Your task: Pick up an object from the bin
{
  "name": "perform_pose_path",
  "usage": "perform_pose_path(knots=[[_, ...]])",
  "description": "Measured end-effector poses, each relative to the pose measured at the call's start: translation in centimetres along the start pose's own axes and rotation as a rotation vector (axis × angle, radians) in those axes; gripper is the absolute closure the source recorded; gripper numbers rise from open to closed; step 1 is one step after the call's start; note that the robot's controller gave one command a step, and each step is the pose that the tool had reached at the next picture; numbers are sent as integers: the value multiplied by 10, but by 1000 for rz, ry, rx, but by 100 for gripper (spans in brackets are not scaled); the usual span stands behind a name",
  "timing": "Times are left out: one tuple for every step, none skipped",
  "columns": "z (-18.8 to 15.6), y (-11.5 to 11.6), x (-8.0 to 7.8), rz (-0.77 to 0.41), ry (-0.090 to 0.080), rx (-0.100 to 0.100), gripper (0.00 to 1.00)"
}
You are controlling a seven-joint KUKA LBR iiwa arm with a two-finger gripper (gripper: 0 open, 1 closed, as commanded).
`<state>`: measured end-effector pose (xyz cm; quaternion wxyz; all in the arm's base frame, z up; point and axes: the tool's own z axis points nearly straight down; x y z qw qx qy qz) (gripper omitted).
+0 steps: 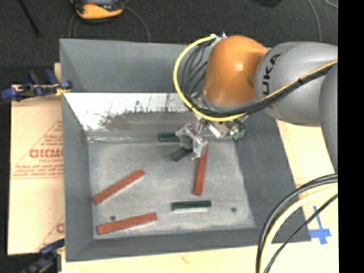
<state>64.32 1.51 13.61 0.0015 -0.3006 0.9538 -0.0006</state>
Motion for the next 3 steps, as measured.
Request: perform_pose_path(knots=[[-9,-1,-1,1,-3,2,100],[-18,-1,-1,2,-3,2,100],[-23,-2,-1,3,-4,3,100]])
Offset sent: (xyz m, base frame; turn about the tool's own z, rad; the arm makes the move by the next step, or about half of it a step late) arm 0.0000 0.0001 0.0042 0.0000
